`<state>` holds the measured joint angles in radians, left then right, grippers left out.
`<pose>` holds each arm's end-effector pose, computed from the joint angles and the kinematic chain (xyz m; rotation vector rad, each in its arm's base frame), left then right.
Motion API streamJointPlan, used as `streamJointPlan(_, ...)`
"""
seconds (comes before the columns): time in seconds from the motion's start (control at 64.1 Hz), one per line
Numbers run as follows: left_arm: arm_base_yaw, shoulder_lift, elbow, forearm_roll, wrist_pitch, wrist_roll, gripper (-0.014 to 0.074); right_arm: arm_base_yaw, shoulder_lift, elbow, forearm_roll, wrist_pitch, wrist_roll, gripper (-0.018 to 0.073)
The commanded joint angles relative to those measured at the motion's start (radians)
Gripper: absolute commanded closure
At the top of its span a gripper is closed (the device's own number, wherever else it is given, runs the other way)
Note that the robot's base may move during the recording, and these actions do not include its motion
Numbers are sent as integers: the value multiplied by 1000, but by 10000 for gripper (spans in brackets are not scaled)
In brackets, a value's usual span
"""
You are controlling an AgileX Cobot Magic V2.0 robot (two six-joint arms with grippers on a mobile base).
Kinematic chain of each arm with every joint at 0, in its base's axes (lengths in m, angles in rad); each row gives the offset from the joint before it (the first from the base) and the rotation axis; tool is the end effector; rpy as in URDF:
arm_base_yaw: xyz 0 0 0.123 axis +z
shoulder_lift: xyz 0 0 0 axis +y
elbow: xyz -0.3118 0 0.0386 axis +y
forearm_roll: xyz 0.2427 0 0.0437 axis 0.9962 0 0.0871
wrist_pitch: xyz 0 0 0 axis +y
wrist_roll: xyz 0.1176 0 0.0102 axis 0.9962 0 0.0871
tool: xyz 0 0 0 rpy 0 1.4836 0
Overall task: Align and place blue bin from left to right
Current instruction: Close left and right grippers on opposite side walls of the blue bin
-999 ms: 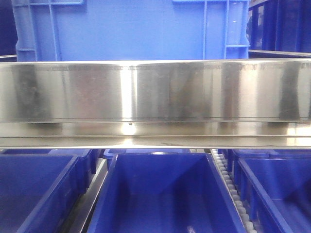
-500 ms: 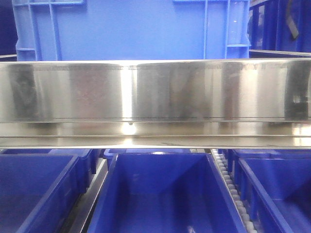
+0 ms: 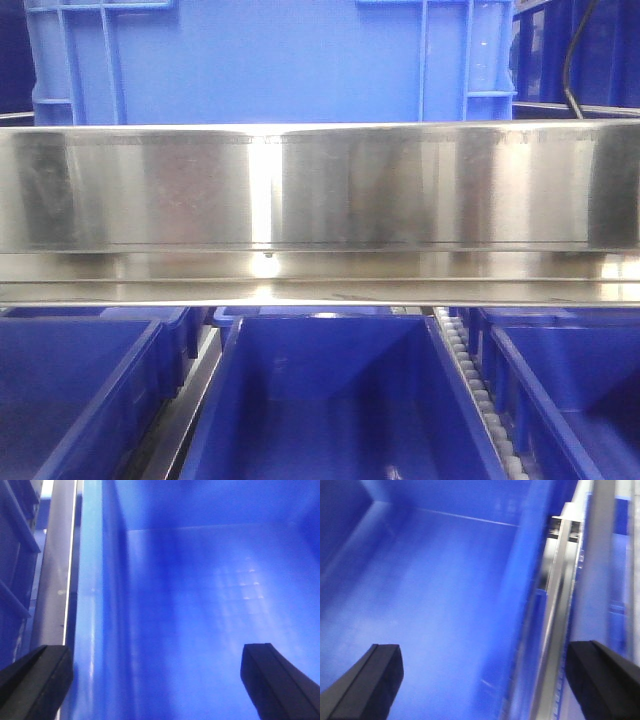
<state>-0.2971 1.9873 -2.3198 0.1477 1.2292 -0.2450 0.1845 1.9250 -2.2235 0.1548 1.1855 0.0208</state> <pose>0.4422 -0.1183 0.4286 0.0543 2.3674 -0.0720 0.4345 0.0983 0.4317 -0.1943 2.3679 0.2966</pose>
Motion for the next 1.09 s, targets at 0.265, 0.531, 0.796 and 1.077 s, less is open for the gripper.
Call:
streamJointPlan(0.265, 66, 7, -5, -26, -8, 36, 20, 7, 40, -8, -11, -47, 6, 1)
streamJointPlan(0.531, 65, 45, -5, -47, -8, 51, 20, 7, 74, -8, -11, -41, 20, 1)
streamJointPlan(0.796, 65, 69, -5, -56, -8, 53, 20, 7, 76, -8, -11, -43, 20, 1)
streamJointPlan(1.077, 65, 71, -5, -49, -8, 53, 252, 7, 76, -8, -11, -26, 20, 282)
